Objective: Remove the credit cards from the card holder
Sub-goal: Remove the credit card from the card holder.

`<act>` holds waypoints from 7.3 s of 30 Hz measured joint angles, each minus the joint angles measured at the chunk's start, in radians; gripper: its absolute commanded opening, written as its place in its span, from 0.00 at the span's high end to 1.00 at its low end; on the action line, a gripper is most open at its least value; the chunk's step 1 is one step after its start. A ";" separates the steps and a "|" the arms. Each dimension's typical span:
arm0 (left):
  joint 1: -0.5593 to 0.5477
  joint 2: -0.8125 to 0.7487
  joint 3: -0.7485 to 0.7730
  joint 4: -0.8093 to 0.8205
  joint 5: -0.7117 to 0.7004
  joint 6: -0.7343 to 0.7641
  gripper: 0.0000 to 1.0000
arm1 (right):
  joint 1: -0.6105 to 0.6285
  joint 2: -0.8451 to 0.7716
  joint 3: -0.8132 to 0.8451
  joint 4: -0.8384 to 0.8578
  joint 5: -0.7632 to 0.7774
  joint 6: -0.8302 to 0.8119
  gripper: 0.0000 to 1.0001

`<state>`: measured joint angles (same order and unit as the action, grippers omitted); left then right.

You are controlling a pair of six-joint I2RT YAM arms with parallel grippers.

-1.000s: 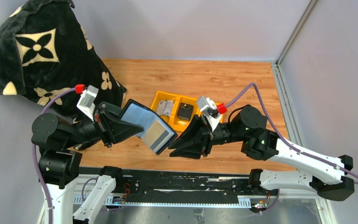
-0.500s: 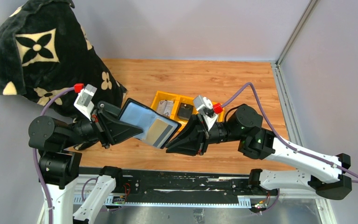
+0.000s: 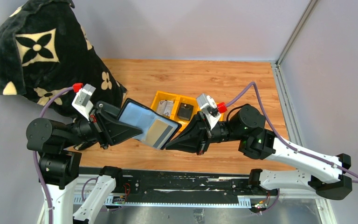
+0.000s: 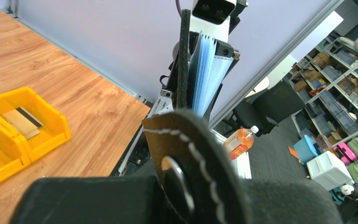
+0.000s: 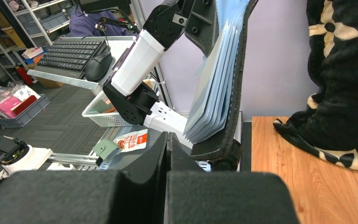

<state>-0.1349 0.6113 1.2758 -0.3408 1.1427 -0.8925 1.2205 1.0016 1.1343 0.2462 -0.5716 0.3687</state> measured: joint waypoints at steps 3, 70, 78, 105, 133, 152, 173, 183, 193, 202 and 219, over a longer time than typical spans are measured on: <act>0.000 0.000 -0.001 0.010 0.001 -0.010 1.00 | 0.000 -0.001 0.000 0.008 0.000 0.000 1.00; 0.000 0.000 -0.006 0.130 0.043 -0.113 1.00 | -0.117 0.064 -0.004 0.184 -0.187 0.111 0.88; 0.000 0.000 -0.003 0.130 0.044 -0.110 1.00 | -0.117 0.091 0.029 0.180 -0.156 0.138 0.38; 0.001 0.002 0.034 -0.025 0.036 0.087 0.60 | 0.051 0.197 0.166 0.079 0.220 0.118 1.00; 0.001 -0.193 0.075 -0.462 -0.371 0.945 0.20 | 0.402 0.518 0.722 -0.645 1.172 -0.425 1.00; 0.024 -0.239 -0.006 -0.457 -0.325 0.901 0.14 | 0.441 0.602 0.851 -0.668 1.370 -0.536 1.00; 0.066 -0.300 -0.033 -0.472 -0.490 0.964 0.71 | 0.418 0.523 0.726 -0.764 1.107 -0.535 1.00; 0.066 -0.200 0.082 -0.543 -0.247 0.906 0.34 | 0.255 0.324 0.517 -0.676 0.600 -0.373 1.00; 0.066 -0.124 0.080 -0.567 -0.092 0.799 0.55 | 0.187 0.294 0.468 -0.601 0.334 -0.267 1.00; 0.066 -0.114 0.049 -0.462 0.047 0.649 0.63 | 0.102 0.227 0.343 -0.465 0.141 -0.182 1.00; 0.066 -0.088 -0.045 -0.146 0.191 0.253 0.90 | 0.009 0.217 0.256 -0.266 -0.069 -0.041 0.98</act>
<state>-0.0685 0.5232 1.2312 -0.4866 1.3338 -0.6399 1.2293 1.2190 1.3899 -0.0193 -0.6403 0.3279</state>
